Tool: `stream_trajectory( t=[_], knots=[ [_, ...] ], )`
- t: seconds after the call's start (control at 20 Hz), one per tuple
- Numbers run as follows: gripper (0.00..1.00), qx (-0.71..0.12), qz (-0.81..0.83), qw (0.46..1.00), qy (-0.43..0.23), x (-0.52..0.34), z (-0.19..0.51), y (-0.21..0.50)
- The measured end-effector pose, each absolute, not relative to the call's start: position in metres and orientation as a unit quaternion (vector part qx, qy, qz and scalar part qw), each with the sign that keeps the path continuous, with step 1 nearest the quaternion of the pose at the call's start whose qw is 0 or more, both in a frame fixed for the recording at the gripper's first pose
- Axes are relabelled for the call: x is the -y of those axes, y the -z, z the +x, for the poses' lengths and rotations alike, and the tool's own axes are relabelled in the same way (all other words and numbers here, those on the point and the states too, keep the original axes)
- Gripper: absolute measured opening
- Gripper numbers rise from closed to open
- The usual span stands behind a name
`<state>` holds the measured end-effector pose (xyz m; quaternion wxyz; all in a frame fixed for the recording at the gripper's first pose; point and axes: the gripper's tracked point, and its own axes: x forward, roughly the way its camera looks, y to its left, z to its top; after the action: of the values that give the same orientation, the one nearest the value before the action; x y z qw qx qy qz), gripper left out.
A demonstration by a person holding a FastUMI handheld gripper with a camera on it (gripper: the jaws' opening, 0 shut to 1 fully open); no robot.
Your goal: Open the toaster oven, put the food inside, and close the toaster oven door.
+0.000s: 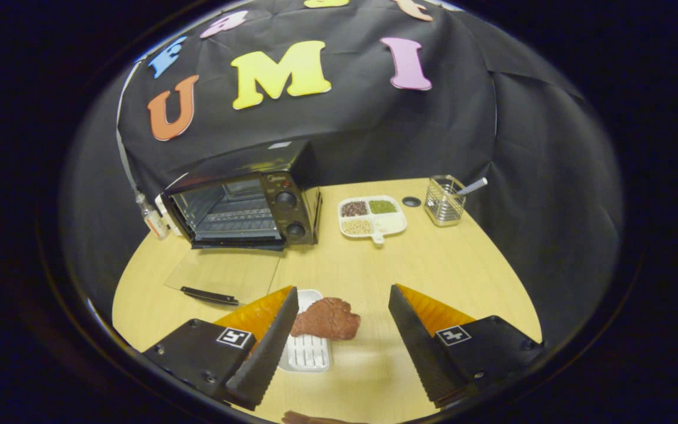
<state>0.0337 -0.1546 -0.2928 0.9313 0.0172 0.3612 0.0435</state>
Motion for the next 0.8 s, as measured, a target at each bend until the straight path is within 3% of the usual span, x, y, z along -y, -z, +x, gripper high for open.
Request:
stream_trajectory(
  t=[0.35, 0.4, 0.6, 0.8],
  knots=[
    [0.80, -0.432, 0.151, 0.882, -0.108, 0.152, 0.024, 0.335],
    [0.73, -0.440, 0.181, 0.872, -0.117, 0.147, 0.023, 0.339],
    [0.17, -0.459, 0.247, 0.845, -0.121, 0.143, 0.014, 0.345],
    [0.09, -0.444, 0.216, 0.861, -0.119, 0.139, 0.006, 0.326]
  ],
)
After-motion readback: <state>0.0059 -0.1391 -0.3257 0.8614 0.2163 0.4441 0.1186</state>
